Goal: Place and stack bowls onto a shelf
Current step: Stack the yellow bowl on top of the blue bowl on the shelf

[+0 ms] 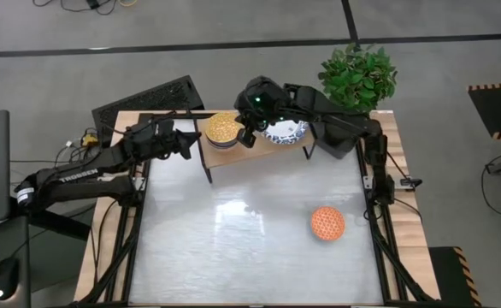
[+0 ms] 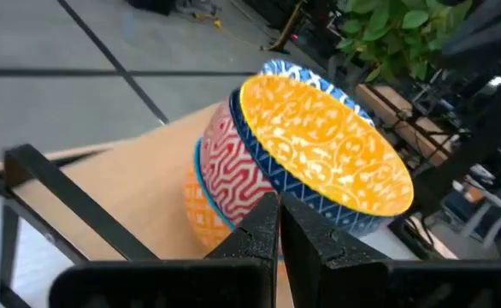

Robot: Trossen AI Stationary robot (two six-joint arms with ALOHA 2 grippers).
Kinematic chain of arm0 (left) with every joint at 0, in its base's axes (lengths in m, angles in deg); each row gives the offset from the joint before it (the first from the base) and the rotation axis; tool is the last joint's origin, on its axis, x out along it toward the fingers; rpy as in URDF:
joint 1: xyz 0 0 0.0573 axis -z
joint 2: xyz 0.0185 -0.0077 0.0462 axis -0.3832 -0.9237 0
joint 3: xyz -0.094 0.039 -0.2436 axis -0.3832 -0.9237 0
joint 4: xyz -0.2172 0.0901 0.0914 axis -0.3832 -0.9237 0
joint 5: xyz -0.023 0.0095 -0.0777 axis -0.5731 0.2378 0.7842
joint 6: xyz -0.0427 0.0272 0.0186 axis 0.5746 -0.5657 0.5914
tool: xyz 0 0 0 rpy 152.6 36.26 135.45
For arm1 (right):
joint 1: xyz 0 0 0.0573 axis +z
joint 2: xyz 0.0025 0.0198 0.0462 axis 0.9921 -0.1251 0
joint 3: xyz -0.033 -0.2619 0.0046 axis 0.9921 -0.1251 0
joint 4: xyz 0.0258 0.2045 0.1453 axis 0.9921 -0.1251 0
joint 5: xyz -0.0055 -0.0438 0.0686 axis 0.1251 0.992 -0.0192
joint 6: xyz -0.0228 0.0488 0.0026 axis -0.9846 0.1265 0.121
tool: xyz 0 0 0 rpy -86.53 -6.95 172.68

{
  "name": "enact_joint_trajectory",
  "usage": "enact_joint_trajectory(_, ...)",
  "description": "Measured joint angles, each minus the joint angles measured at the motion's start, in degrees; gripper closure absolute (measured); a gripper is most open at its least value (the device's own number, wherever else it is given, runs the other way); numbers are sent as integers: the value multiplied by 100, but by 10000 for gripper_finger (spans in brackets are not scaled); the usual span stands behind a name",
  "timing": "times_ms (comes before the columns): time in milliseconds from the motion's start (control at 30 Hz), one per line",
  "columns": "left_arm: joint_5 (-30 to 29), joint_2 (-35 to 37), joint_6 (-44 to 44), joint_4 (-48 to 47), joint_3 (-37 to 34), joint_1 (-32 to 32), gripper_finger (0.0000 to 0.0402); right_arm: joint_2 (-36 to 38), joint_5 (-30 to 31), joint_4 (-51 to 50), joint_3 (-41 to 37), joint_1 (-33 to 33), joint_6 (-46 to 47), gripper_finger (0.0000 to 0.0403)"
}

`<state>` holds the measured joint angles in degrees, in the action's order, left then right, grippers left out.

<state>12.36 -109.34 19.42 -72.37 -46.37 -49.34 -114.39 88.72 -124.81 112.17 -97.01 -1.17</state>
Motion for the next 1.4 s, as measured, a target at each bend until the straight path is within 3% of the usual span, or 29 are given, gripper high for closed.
enact_joint_trajectory(400,288,-547,-55,433,8,-223,401,-25,-283,107,11,-157,-30,377)
enact_joint_trajectory(833,443,-434,-361,471,250,-223,401,-23,-429,73,11,-208,-17,378)
enact_joint_trajectory(1000,332,-502,-581,-214,434,-361,401,-23,-429,73,11,-208,-13,377)
enact_joint_trajectory(1400,428,-736,-625,-15,436,-365,401,-23,-429,30,11,-197,-13,377)
